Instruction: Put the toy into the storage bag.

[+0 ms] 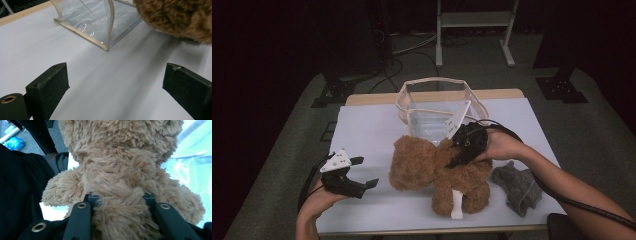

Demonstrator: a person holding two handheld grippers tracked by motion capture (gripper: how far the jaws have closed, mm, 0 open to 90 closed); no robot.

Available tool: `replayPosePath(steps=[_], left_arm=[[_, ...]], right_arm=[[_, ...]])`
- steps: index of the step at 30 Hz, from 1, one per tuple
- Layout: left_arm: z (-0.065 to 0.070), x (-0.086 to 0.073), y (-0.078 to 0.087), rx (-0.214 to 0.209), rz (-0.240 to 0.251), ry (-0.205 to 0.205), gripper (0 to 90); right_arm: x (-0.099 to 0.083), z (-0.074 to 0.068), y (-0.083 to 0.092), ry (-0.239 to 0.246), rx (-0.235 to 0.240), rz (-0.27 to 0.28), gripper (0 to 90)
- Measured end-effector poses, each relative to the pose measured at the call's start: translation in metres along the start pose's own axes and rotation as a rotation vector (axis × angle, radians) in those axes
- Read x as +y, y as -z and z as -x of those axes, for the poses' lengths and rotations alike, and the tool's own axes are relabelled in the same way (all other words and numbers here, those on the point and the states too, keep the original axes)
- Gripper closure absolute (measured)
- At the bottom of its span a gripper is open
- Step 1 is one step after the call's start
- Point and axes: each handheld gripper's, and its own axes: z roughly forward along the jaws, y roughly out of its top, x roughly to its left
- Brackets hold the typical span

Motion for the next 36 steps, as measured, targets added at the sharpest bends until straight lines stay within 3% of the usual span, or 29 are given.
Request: replayPosePath(steps=[13, 29, 36], left_arm=[[-0.001, -0.001, 0.000, -0.001, -0.003, 0.005, 5.6], [-0.002, -0.002, 0.001, 0.000, 0.000, 0.009, 5.6], [-0.004, -0.002, 0.004, 0.004, 0.010, 0.012, 5.6]], right_arm=[[0.021, -0.010, 0.033, 0.050, -0.018, 0.043, 63.8], [0.069, -0.020, 0.095, 0.105, -0.036, 0.045, 63.6], [0.092, -0.022, 0.118, 0.124, -0.073, 0.027, 63.7]])
